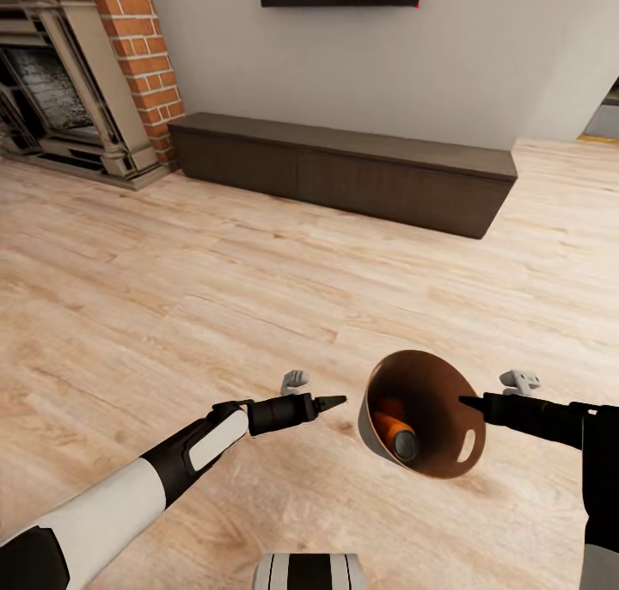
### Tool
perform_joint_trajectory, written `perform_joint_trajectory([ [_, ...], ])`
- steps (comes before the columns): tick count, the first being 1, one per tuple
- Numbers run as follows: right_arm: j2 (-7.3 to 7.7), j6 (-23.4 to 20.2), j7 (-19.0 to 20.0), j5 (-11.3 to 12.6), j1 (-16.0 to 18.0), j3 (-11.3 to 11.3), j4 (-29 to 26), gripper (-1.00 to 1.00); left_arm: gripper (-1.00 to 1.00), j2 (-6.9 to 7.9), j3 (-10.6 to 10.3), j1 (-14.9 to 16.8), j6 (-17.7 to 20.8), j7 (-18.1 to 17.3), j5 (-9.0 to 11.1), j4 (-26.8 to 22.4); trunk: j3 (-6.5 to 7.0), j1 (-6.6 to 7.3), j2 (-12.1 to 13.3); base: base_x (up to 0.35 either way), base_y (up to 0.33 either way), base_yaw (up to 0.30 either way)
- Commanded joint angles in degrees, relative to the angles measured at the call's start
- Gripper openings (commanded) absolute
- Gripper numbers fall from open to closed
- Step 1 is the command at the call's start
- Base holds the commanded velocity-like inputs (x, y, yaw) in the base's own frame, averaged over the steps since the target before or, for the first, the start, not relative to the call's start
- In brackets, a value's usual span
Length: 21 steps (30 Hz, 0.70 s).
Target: Put the three can of soda from the living room inside the tash can in the kitchen.
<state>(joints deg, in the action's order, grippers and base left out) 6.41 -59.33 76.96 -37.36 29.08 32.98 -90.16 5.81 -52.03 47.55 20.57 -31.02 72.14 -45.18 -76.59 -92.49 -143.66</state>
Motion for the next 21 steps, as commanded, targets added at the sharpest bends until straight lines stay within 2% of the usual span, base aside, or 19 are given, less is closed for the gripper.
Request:
perform_joint_trajectory([
  [1, 0.00, -0.7, 0.2, 0.8, 0.0, 0.0, 0.0, -1.00, 1.00, 0.00, 0.0, 0.0, 0.0, 0.0, 0.0, 0.0, -0.06, 0.01, 0.0, 0.336, 0.000, 0.217],
  [21, 0.09, -0.7, 0.2, 0.8, 0.0, 0.0, 0.0, -1.00, 1.00, 0.09, 0.0, 0.0, 0.2, 0.0, 0.0, 0.0, -1.30, 0.01, 0.0, 0.336, 0.000, 0.217],
])
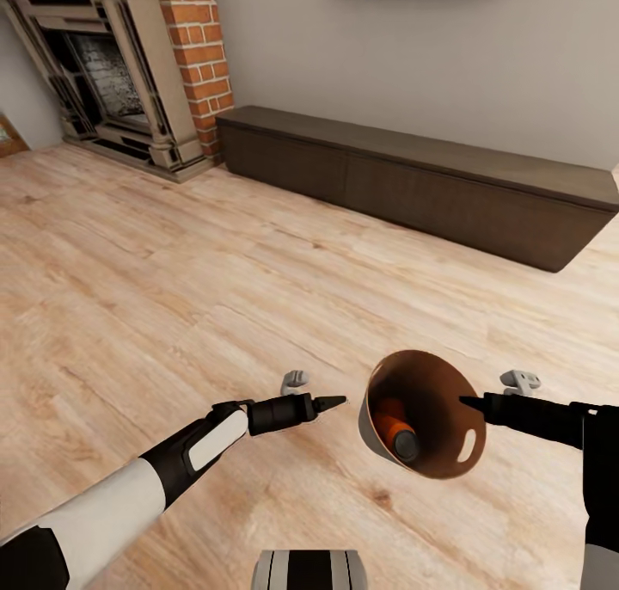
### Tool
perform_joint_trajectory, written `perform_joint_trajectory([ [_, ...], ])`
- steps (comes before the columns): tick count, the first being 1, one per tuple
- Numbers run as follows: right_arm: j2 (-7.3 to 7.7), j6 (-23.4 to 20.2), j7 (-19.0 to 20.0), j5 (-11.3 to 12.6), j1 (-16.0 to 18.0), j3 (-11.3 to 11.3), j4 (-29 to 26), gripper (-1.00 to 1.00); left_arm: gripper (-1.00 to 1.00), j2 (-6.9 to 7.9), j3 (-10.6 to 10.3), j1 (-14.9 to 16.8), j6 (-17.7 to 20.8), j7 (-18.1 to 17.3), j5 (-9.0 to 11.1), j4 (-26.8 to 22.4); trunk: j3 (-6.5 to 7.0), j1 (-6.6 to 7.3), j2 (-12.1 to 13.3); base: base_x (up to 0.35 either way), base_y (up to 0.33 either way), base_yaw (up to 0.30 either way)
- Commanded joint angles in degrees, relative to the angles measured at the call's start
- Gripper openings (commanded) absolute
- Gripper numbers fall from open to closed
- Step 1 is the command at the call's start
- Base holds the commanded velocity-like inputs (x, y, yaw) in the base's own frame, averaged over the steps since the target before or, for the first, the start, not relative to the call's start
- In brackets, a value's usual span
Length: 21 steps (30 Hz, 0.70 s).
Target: Put the three can of soda from the living room inside the tash can in the kitchen.
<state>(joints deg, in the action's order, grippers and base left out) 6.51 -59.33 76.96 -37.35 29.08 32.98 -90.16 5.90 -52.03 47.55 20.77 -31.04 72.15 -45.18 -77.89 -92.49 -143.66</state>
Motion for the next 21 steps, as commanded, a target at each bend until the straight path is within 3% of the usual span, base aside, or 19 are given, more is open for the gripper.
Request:
perform_joint_trajectory([
  [1, -0.01, -0.7, 0.2, 0.8, 0.0, 0.0, 0.0, -1.00, 1.00, 0.03, 0.0, 0.0, 0.1, 0.0, 0.0, 0.0, -0.06, 0.01, 0.0, 0.336, 0.000, 0.217],
  [14, -0.01, -0.7, 0.2, 2.0, 0.0, 0.0, 0.0, -1.00, 1.00, -0.08, 0.0, 0.0, 0.7, 0.5, 0.2, 0.3, -0.87, 0.01, 0.0, 0.337, 0.000, 0.217],
  [21, 0.04, -0.7, 0.2, 2.2, 0.0, 0.0, 0.0, -1.00, 1.00, -0.18, -0.3, 0.0, 0.8, 0.1, 0.4, 3.1, -1.30, 0.01, 0.0, 0.337, 0.000, 0.217],
])
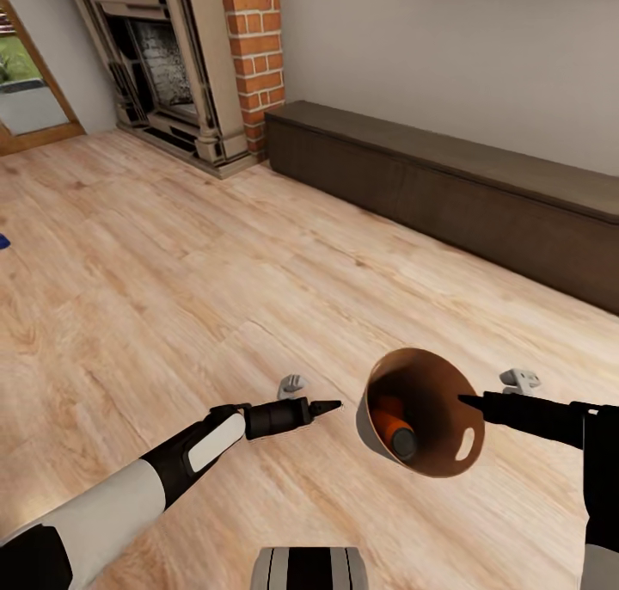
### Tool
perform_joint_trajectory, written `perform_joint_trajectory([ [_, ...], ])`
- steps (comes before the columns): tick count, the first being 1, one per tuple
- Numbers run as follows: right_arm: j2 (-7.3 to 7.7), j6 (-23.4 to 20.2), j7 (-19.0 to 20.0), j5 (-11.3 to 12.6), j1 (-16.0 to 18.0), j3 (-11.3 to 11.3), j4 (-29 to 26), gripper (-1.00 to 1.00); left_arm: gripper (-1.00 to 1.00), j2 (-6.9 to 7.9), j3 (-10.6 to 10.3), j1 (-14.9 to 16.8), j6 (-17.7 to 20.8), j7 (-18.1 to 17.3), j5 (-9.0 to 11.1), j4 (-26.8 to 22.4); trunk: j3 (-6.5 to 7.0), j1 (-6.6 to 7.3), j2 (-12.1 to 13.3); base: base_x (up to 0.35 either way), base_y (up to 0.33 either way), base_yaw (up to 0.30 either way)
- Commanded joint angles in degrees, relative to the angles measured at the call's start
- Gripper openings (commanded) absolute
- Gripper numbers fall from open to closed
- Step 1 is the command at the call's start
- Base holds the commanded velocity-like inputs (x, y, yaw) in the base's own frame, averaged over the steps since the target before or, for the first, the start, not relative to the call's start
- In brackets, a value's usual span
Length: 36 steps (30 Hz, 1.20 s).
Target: Put the three can of soda from the living room inside the tash can in the kitchen.
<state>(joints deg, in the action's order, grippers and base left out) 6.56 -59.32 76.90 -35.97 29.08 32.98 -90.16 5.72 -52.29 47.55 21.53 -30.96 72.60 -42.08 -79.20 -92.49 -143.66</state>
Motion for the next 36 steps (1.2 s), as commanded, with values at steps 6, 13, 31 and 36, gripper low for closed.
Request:
perform_joint_trajectory([
  [6, 0.03, -0.7, 0.3, 0.8, 0.0, 0.0, 0.0, -1.00, 1.00, 0.02, 0.0, 0.0, 0.0, -0.1, 0.0, 0.1, -0.35, 0.01, 0.0, 0.337, 0.000, 0.204],
  [13, -0.05, -0.7, 0.3, 1.1, 0.0, 0.0, 0.0, -1.00, 1.00, 0.00, 0.0, 0.0, -0.1, -0.2, 0.0, 0.1, -0.39, 0.01, 0.0, 0.337, 0.000, 0.019],
  [31, 0.87, 4.7, 0.4, -4.1, -0.1, 1.1, 0.0, -1.00, 1.00, 0.17, 0.3, 0.0, -0.8, -0.6, 0.1, -0.4, -0.39, 0.00, 0.0, 0.037, 0.000, 0.000],
  [36, 0.93, 5.7, 0.3, -4.8, -0.1, 1.0, 0.0, -1.00, 1.00, 0.17, 0.3, 0.0, -0.8, -0.6, 0.1, -0.4, -0.19, 0.00, 0.0, 0.000, 0.000, 0.000],
])
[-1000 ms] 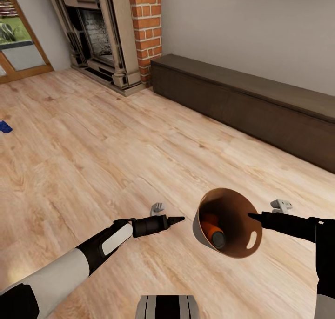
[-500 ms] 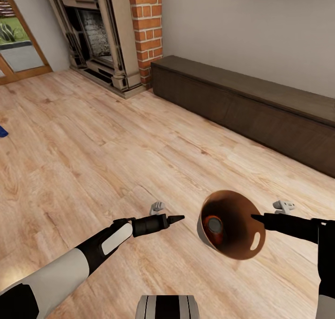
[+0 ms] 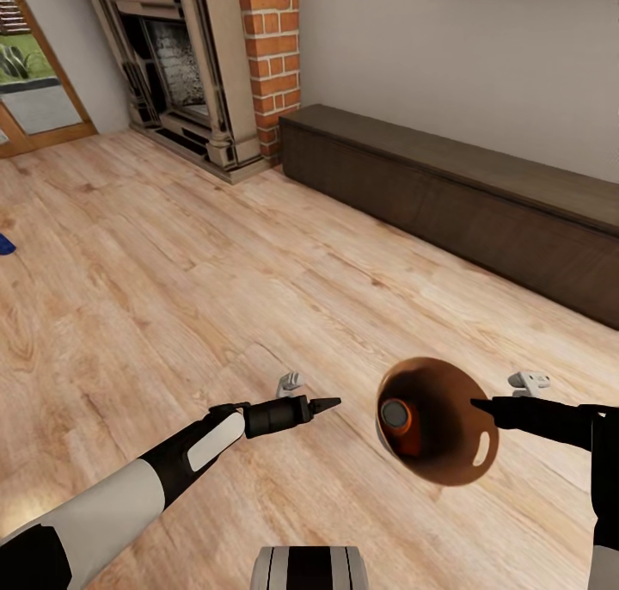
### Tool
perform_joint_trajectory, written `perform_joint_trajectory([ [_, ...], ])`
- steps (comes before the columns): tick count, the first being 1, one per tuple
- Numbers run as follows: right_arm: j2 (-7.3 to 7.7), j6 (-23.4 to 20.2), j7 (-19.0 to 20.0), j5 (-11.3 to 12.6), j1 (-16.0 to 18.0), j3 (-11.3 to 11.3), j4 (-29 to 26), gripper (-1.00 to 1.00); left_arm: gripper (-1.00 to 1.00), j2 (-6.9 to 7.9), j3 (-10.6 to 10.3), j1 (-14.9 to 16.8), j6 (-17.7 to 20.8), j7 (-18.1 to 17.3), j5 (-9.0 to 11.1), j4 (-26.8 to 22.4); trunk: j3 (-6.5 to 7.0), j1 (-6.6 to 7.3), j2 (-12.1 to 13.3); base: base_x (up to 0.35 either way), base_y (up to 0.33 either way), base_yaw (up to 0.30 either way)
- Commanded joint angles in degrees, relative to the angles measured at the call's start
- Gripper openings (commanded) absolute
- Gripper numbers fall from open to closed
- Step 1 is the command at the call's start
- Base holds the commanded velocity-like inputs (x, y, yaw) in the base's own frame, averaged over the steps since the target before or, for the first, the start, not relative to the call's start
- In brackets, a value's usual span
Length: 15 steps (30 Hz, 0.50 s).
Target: Put the three can of soda from the living room inside the tash can in the kitchen.
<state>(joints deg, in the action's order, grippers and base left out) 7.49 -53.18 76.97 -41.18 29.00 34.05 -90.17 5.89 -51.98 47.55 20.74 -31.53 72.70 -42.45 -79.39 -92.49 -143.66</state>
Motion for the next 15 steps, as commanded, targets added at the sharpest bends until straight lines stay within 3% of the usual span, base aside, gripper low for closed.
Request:
perform_joint_trajectory([
  [1, 0.02, -0.3, 0.2, 0.3, 0.0, 0.0, 0.0, -1.00, 1.00, 0.00, 0.0, 0.0, 0.0, 0.0, 0.0, 0.0, 0.09, 0.00, 0.0, 0.000, 0.000, 0.000],
  [4, 0.06, 0.2, 0.1, 0.0, 0.0, 0.0, 0.0, -1.00, 1.00, 0.00, 0.0, 0.0, 0.0, 0.0, 0.0, 0.0, 0.36, 0.00, 0.0, 0.000, 0.000, 0.004],
  [5, 0.06, -6.8, 0.1, 8.9, 0.0, 0.0, 0.0, -1.00, 1.00, 0.00, 0.0, 0.0, 0.0, 0.0, 0.0, 0.0, 0.45, 0.00, 0.0, 0.000, 0.000, 0.044],
  [15, 1.06, -6.8, 0.3, 8.9, 0.0, 0.0, 0.0, -1.00, 1.00, 0.00, 0.0, 0.0, 0.0, 0.0, 0.0, 0.0, 1.39, 0.00, 0.0, 0.000, 0.000, 0.112],
])
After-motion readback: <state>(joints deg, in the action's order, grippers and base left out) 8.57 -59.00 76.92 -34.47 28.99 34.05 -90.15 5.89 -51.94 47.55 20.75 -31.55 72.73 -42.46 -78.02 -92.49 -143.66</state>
